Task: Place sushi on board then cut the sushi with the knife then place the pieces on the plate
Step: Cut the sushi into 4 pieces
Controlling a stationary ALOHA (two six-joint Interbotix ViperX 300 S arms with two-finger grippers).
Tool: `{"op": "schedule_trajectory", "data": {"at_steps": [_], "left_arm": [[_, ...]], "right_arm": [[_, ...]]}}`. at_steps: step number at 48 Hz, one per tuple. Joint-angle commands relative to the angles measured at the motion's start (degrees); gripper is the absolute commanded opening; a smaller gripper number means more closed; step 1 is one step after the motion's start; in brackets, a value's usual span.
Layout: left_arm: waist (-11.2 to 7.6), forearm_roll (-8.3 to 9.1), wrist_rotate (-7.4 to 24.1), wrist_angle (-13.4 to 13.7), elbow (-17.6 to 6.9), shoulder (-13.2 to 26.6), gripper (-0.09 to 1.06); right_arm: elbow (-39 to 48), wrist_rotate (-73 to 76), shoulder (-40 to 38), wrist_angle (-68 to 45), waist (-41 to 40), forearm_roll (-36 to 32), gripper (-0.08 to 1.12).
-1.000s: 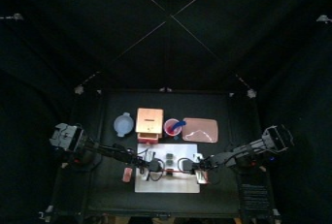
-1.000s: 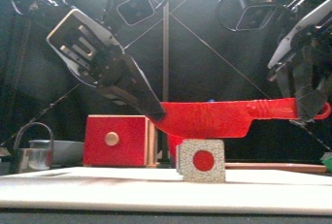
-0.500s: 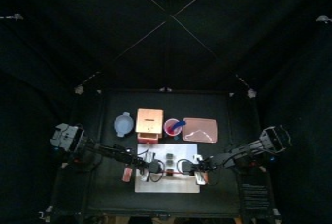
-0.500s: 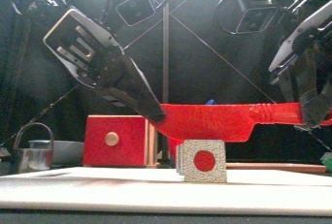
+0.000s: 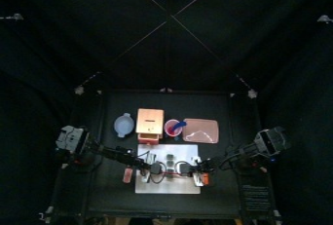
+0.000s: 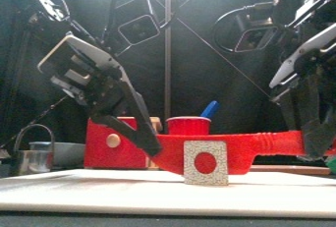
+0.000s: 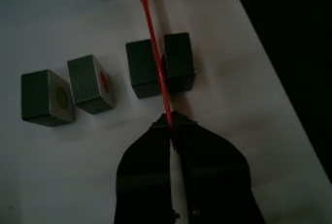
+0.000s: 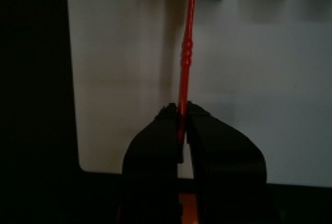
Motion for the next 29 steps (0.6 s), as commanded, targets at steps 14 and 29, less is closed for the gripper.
{"op": "schedule_trajectory", "data": {"at_steps": [14,29], "left_arm": [[0.09,0.35,0.3,2.9,0.2,-1.4,0.32],[0.7,2.02,0.3,3.5,-0.7,-8.7,0.32]], "right_arm": [[-1.3,-0.4,-0.5,0.1,0.8,-0.3,0.3],[-2.5,-0.3,-7.6,4.8,0.0,-2.8,0.3]]}}
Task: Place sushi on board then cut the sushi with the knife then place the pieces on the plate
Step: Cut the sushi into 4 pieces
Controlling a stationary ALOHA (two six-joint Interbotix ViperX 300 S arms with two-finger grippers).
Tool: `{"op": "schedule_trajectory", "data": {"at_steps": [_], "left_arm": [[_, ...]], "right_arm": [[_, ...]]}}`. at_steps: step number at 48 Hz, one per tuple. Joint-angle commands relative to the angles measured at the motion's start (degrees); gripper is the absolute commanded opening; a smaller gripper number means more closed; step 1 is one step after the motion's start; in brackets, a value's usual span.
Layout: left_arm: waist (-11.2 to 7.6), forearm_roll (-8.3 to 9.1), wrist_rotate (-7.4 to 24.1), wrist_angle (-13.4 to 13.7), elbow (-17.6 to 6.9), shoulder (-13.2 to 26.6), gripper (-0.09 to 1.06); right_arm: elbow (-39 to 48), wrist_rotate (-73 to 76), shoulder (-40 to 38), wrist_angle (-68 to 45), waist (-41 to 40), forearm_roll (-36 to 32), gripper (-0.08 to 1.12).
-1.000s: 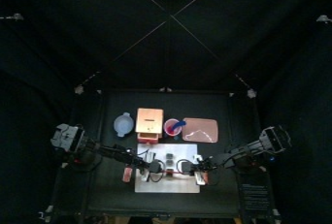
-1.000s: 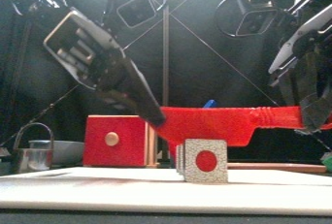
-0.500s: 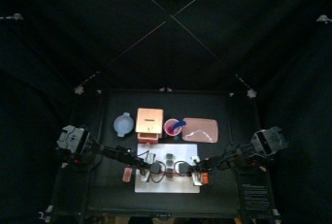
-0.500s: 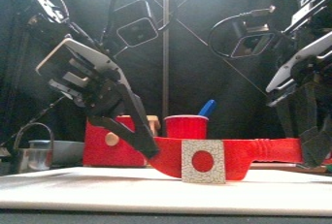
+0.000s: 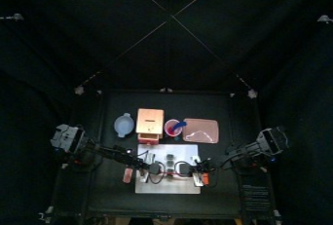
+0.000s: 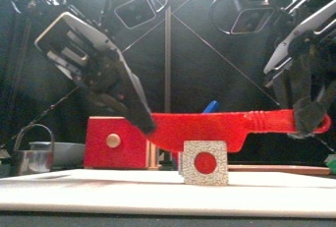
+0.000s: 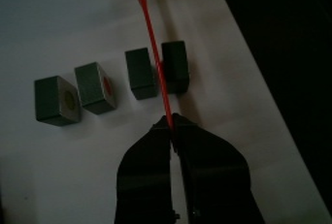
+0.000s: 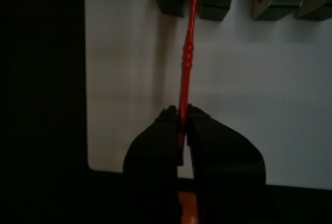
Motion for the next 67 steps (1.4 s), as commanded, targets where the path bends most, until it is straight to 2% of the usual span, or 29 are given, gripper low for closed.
{"op": "schedule_trajectory", "data": {"at_steps": [1,4,10,18,27,34,40,55,61,67], "left_arm": [[0.88,1.41,0.3,0.1,-0.6,-3.8,0.32],[2.37,2.02,0.0,-0.5,-0.6,-5.4,0.33],[5.19,1.76,0.1,-3.4,-0.4,-7.5,0.35],[7.38,1.85,0.3,-10.5,0.1,-8.4,0.44],[8.26,2.55,0.3,-17.5,0.8,-8.3,0.67],[9.05,3.25,0.3,-20.0,1.5,-8.5,0.91],[9.84,3.08,0.2,-21.7,1.3,-8.9,1.03],[11.6,1.05,0.3,-30.3,2.0,-8.1,1.02],[11.78,0.7,0.3,-31.8,2.9,-7.9,1.02],[11.95,0.35,0.2,-32.1,3.9,-7.9,1.02]], "right_arm": [[-0.6,-0.3,-4.0,2.0,-0.3,-0.7,0.3],[-0.5,-0.3,-5.2,3.0,-0.8,-0.8,0.3],[-0.4,-0.4,-7.2,5.0,-1.7,-0.8,0.3],[0.1,-0.1,-10.2,7.6,-2.5,0.1,0.3],[0.1,-0.1,-13.1,9.3,-4.1,1.6,0.3],[0.9,-0.1,-14.9,9.7,-4.9,2.1,0.3],[1.8,0.1,-15.9,9.7,-4.9,4.0,0.3],[5.3,4.8,-21.8,9.7,-8.2,17.2,0.3],[7.7,13.2,-25.2,9.6,-8.3,20.4,0.3],[9.9,27.0,-27.5,8.7,-8.6,22.1,0.3]]}}
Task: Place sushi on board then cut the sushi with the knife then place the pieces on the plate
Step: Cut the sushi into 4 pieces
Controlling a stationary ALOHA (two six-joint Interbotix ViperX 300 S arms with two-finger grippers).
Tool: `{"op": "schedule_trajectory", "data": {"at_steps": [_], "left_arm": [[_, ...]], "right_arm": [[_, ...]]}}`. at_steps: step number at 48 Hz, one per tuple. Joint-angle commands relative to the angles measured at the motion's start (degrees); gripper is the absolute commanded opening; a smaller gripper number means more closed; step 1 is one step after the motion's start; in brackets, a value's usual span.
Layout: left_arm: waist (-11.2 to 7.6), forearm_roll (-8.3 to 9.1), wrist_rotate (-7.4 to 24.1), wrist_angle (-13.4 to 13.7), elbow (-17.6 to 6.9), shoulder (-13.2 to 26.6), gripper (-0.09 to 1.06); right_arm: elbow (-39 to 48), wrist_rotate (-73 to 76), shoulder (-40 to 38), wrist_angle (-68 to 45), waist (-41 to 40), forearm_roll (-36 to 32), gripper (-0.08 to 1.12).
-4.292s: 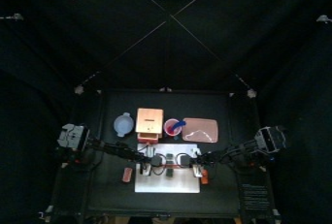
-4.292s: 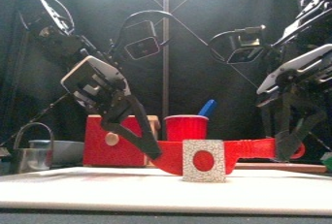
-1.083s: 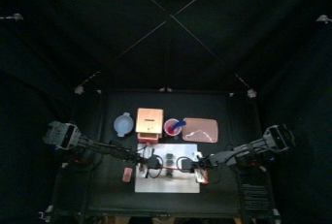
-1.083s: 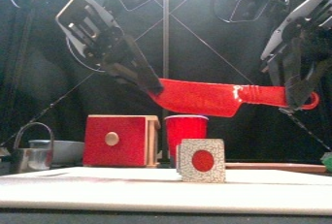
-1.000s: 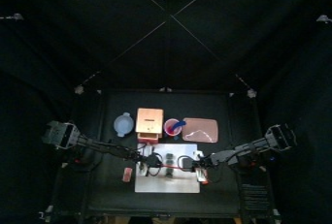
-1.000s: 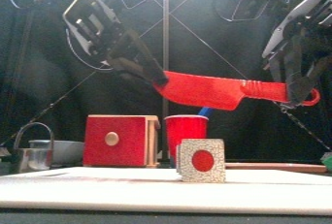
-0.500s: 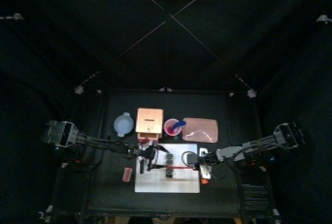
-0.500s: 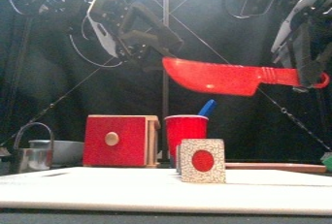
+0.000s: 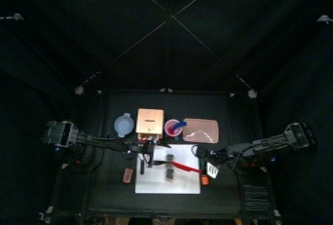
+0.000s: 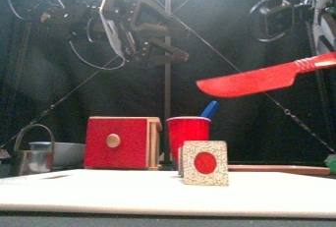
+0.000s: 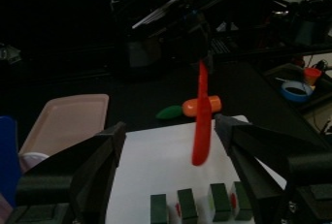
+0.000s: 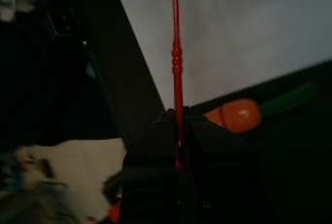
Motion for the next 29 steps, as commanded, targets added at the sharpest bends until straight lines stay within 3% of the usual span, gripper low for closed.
{"op": "schedule_trajectory", "data": {"at_steps": [1,14,29], "left_arm": [[0.35,-0.62,0.0,-0.8,0.1,-0.4,1.02],[0.18,-4.57,0.0,-0.8,1.3,-0.4,1.02],[0.18,-4.75,0.0,-0.8,2.1,-0.4,1.02]], "right_arm": [[0.9,11.8,-2.6,-1.1,-0.4,1.2,0.3],[3.6,42.6,-2.5,-2.8,1.6,0.3,0.3],[3.4,58.6,4.6,-11.4,7.3,-4.0,0.31]]}}
